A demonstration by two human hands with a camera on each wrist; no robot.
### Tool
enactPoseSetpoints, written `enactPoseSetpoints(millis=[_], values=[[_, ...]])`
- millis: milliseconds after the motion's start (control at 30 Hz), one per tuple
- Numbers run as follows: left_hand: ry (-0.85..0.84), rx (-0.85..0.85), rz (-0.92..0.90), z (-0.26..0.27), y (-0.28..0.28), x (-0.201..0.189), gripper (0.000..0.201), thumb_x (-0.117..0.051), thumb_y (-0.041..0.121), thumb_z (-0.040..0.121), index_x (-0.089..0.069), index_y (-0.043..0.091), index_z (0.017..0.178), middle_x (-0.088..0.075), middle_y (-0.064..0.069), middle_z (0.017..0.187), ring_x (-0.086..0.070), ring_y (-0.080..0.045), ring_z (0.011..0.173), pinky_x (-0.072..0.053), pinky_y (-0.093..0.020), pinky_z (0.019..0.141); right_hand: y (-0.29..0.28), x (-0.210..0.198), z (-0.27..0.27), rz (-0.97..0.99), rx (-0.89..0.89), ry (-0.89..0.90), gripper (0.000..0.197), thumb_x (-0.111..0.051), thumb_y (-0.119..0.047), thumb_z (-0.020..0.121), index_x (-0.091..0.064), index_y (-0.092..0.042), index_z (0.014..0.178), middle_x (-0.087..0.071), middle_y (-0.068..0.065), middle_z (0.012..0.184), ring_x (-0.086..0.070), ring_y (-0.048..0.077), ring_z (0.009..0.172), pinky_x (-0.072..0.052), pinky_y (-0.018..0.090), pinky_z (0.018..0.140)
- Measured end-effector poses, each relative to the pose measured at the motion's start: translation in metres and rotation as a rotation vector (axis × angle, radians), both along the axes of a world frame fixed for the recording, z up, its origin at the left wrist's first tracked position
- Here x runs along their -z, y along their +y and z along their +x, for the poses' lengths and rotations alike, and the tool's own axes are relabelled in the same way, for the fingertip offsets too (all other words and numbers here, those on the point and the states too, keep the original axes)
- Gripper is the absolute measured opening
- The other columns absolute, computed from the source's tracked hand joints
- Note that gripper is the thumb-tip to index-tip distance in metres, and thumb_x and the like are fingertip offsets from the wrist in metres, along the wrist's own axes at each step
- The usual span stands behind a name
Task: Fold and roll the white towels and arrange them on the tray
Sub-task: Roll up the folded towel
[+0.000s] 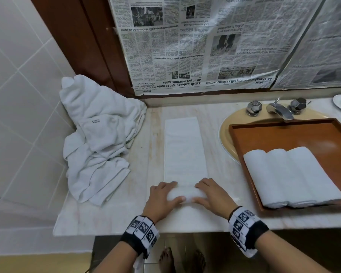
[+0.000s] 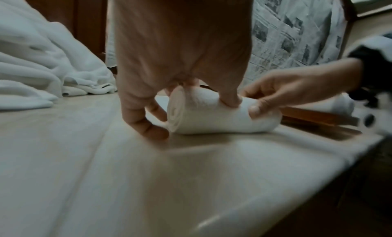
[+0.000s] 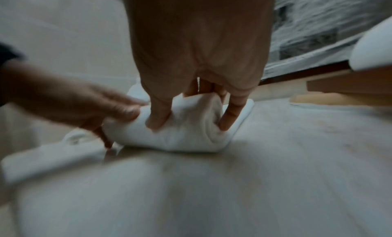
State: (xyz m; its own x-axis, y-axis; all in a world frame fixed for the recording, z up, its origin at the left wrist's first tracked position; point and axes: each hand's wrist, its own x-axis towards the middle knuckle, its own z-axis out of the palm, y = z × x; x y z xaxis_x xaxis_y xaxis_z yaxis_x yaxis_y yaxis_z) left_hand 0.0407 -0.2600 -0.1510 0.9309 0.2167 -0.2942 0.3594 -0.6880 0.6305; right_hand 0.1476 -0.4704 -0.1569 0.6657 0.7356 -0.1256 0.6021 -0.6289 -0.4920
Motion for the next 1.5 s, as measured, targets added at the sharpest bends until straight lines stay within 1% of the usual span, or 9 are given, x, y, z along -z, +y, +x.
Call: enactPoseSetpoints(millis=[100,233,433,667,867,1000,1133,1300,1500], values=[[-0.207,0.007,0.074,-0.007,-0.004,0.007,0.054,-0.061,0.062,0.087,-0.053,0.04,0.136,-0.046,0.017,0.132,-0.029,-0.011,0.123,-0.034,-0.028,0.104,0.004,-0.006,0.013,0.029,0.077,0.193,0.048,-0.072,-0.054,0.081,-0.063,-0.021,0.115,-0.059,-0.006,0.112,-0.052,0.013,0.102,-0.037,0.023,0.086],[-0.159,0.01,-0.032,-0.002,0.002,0.009,0.047,-0.064,0.061,0.086,-0.061,0.038,0.127,-0.056,0.015,0.124,-0.045,-0.011,0.119,-0.037,-0.029,0.102,0.001,-0.012,0.021,0.09,0.17,0.429,0.032,-0.078,-0.052,0.076,-0.064,-0.027,0.089,-0.066,-0.009,0.092,-0.06,0.01,0.088,-0.043,0.023,0.075],[0.033,-0.029,-0.093,0.022,0.011,-0.003,0.05,-0.065,0.059,0.087,-0.065,0.025,0.124,-0.064,0.002,0.12,-0.057,-0.016,0.114,-0.039,-0.026,0.095,0.001,-0.009,-0.001,-0.046,0.084,-0.026,0.057,-0.057,-0.06,0.089,-0.051,-0.022,0.131,-0.05,-0.005,0.127,-0.047,0.016,0.115,-0.045,0.033,0.092],[-0.16,-0.058,0.003,0.008,-0.002,0.007,0.067,-0.07,0.063,0.081,-0.046,0.039,0.139,-0.033,0.014,0.133,-0.03,-0.013,0.121,-0.034,-0.029,0.102,0.006,-0.015,0.009,0.063,0.195,0.247,0.052,-0.072,-0.051,0.083,-0.063,-0.019,0.123,-0.061,-0.002,0.12,-0.054,0.016,0.112,-0.036,0.021,0.089],[-0.17,0.096,0.063,0.001,-0.005,0.014,0.064,-0.074,0.046,0.081,-0.047,0.039,0.139,-0.038,0.015,0.141,-0.034,-0.015,0.124,-0.035,-0.03,0.106,0.001,-0.019,0.013,0.073,0.191,0.395,0.038,-0.064,-0.047,0.091,-0.068,-0.016,0.113,-0.066,-0.001,0.111,-0.058,0.015,0.104,-0.039,0.023,0.086],[-0.028,0.204,0.027,0.019,0.012,0.007,0.065,-0.068,0.062,0.079,-0.052,0.038,0.137,-0.049,0.009,0.133,-0.044,-0.017,0.118,-0.037,-0.036,0.104,-0.005,-0.017,0.004,0.039,0.171,0.13,0.038,-0.048,-0.037,0.102,-0.058,-0.018,0.133,-0.052,0.003,0.129,-0.048,0.02,0.119,-0.037,0.023,0.094],[0.106,0.226,-0.022,0.035,0.02,0.0,0.082,-0.06,0.079,0.067,-0.055,0.037,0.137,-0.052,0.004,0.132,-0.049,-0.019,0.124,-0.036,-0.037,0.109,-0.002,-0.016,-0.013,-0.131,0.047,-0.141,0.061,-0.053,-0.051,0.094,-0.042,-0.016,0.143,-0.042,0.003,0.141,-0.04,0.024,0.128,-0.044,0.037,0.098],[0.149,0.252,0.055,0.027,0.01,-0.005,0.073,-0.066,0.07,0.076,-0.045,0.043,0.141,-0.034,0.008,0.14,-0.034,-0.021,0.129,-0.037,-0.041,0.107,0.002,-0.005,-0.012,-0.207,0.016,-0.094,0.064,-0.057,-0.053,0.091,-0.043,-0.013,0.139,-0.044,0.005,0.136,-0.039,0.025,0.126,-0.039,0.036,0.103],[0.141,0.228,0.195,0.014,0.001,-0.008,0.081,-0.064,0.066,0.082,-0.028,0.043,0.15,-0.027,0.01,0.151,-0.03,-0.02,0.133,-0.044,-0.041,0.099,0.002,-0.015,0.015,-0.083,0.026,0.26,0.049,-0.067,-0.049,0.088,-0.062,-0.015,0.122,-0.051,0.002,0.119,-0.046,0.019,0.112,-0.038,0.032,0.101]])
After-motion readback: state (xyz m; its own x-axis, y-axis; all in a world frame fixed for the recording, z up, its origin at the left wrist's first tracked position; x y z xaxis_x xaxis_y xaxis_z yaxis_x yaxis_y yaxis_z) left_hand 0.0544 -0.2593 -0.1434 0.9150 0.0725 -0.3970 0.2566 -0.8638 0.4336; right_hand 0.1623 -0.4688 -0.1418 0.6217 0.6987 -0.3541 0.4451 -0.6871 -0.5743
